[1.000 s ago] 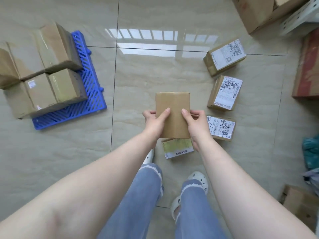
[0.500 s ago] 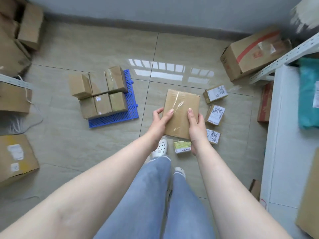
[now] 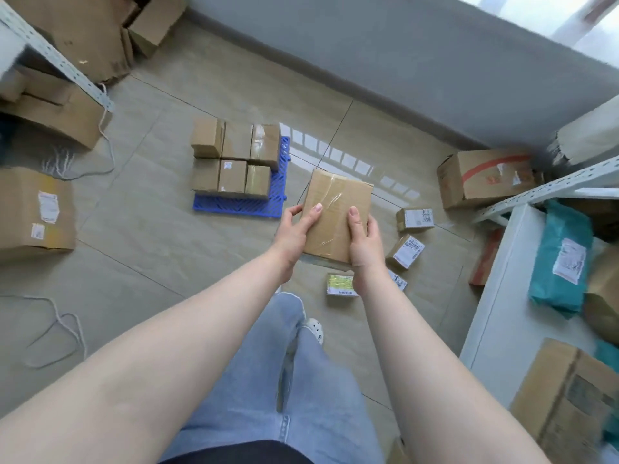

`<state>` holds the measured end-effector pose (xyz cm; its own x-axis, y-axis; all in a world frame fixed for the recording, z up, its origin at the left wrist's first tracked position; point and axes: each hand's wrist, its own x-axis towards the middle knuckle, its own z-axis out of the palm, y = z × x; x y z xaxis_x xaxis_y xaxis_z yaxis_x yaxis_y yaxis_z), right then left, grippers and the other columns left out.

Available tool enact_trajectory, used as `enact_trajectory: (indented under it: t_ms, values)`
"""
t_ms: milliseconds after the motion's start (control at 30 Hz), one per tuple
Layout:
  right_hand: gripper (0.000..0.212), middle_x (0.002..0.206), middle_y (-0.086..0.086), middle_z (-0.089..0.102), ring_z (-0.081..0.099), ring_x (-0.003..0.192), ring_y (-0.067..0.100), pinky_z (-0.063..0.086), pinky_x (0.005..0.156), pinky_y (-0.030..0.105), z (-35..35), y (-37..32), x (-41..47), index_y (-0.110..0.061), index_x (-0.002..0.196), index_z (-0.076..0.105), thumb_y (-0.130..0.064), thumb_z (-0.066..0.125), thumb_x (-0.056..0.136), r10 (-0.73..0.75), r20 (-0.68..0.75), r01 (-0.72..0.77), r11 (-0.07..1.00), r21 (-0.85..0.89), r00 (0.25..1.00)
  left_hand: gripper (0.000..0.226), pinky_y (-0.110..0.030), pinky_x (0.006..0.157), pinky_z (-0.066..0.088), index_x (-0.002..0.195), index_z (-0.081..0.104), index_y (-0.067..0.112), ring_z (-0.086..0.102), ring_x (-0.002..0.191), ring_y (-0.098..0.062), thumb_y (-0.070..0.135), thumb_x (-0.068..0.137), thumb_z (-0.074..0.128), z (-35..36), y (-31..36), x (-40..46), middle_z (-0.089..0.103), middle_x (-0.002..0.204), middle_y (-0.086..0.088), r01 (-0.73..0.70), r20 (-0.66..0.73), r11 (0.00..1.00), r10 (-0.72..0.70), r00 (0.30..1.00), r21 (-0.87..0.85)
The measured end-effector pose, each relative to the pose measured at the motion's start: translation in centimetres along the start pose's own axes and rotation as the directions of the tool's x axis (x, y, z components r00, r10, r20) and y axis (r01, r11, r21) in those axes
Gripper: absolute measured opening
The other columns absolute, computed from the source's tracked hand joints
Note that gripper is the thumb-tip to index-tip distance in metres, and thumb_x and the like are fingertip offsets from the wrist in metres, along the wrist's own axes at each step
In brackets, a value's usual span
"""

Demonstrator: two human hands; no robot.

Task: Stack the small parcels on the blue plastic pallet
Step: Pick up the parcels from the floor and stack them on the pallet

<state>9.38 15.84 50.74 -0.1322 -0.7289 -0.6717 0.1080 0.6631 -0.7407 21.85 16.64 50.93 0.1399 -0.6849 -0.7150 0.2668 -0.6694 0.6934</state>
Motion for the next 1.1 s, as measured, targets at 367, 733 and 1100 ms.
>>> enact_trajectory:
  t_ms: [367, 733, 1100]
  values:
    - [0.065, 0.137, -0.002, 0.058, 0.059, 0.12, 0.017, 0.048, 0.103, 0.044, 15.6, -2.7, -0.5, -0.025, 0.143, 0.045, -0.056, 0.056, 0.088, -0.004, 0.179, 0.03, 0.989, -0.143, 0.984, 0.047, -0.037, 0.091, 0.052, 0.12, 0.055, 0.016, 0.065, 0.097, -0.019, 0.043, 0.084, 0.07, -13.7, 6.4, 3.1, 0.068, 0.113, -0.005, -0.03, -0.132, 0.983, 0.006, 0.991, -0.181]
    - [0.041, 0.13, -0.003, 0.063, 0.06, 0.118, 0.017, 0.048, 0.103, 0.042, 33.3, -1.0, 1.8, -0.024, 0.134, 0.052, -0.043, 0.05, 0.098, 0.107, 0.264, -0.074, 0.988, -0.134, 0.959, 0.047, -0.038, 0.093, 0.051, 0.122, 0.058, 0.016, 0.067, 0.098, -0.02, 0.042, 0.085, 0.07, -30.0, 11.6, 9.9, 0.07, 0.114, -0.005, 0.034, -0.207, 0.989, -0.064, 0.976, -0.142]
    - [0.106, 0.146, -0.003, 0.05, 0.053, 0.128, 0.016, 0.043, 0.109, 0.044, 38.6, -1.6, 11.4, -0.026, 0.149, 0.036, -0.074, 0.063, 0.058, 0.223, 0.284, -0.166, 0.963, -0.211, 0.932, 0.045, -0.028, 0.068, 0.052, 0.121, 0.06, 0.018, 0.07, 0.087, -0.018, 0.043, 0.085, 0.069, -31.8, 14.6, 19.0, 0.074, 0.102, -0.003, 0.125, -0.221, 0.968, -0.174, 0.96, -0.218]
